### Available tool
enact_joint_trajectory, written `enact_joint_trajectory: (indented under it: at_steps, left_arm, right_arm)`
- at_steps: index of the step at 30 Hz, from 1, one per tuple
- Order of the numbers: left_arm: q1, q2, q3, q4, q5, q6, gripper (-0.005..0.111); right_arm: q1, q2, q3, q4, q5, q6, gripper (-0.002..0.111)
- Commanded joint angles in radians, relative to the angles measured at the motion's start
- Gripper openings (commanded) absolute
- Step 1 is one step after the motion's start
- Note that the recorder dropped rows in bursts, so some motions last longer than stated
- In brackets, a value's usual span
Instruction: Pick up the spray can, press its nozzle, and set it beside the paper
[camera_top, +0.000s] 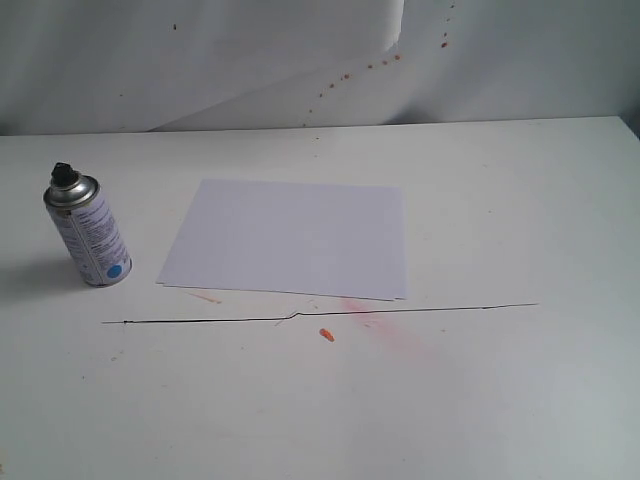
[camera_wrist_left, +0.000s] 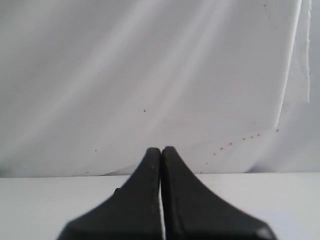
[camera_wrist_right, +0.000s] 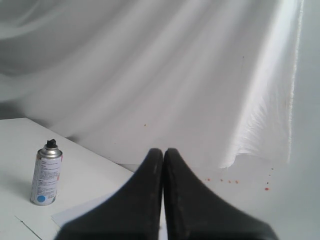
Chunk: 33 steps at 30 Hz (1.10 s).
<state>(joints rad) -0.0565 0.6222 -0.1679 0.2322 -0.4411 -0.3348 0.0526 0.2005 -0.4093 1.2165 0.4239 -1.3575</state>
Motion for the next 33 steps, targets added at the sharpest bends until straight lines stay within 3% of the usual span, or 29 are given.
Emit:
enact_joint_trajectory:
  at_steps: [1,8,19,22,24,27,33]
  left_arm:
    - [-0.002,-0.154,-0.062,0.066,0.219,-0.033,0.000]
    - [-0.002,-0.368,-0.062,0.066,0.285,-0.031,0.000]
    - [-0.023,-0.378,-0.056,0.048,0.285,-0.139,0.000]
    - [-0.050,-0.407,-0.030,-0.137,0.356,0.002,0.000]
    - [-0.049,-0.428,-0.007,-0.311,0.422,0.187,0.000]
    - [-0.018,-0.447,0.017,-0.371,0.474,0.283,0.000]
    - [0.102,-0.537,0.066,-0.371,0.564,0.290,0.000]
  right_arm:
    - [-0.003,-0.003,0.005,-0.009,0.004,0.004,0.000]
    - [-0.003,-0.003,0.005,-0.009,0.004,0.002,0.000]
    - [-0.003,-0.003,0.005,-0.009,0.004,0.004,0.000]
    - [-0.003,-0.003,0.005,-0.009,0.004,0.004,0.000]
    - [-0.003,-0.003,0.005,-0.009,0.004,0.004,0.000]
    - [-0.003,-0.003,0.005,-0.009,0.004,0.004,0.000]
    - [-0.003,-0.003,0.005,-0.009,0.004,0.004,0.000]
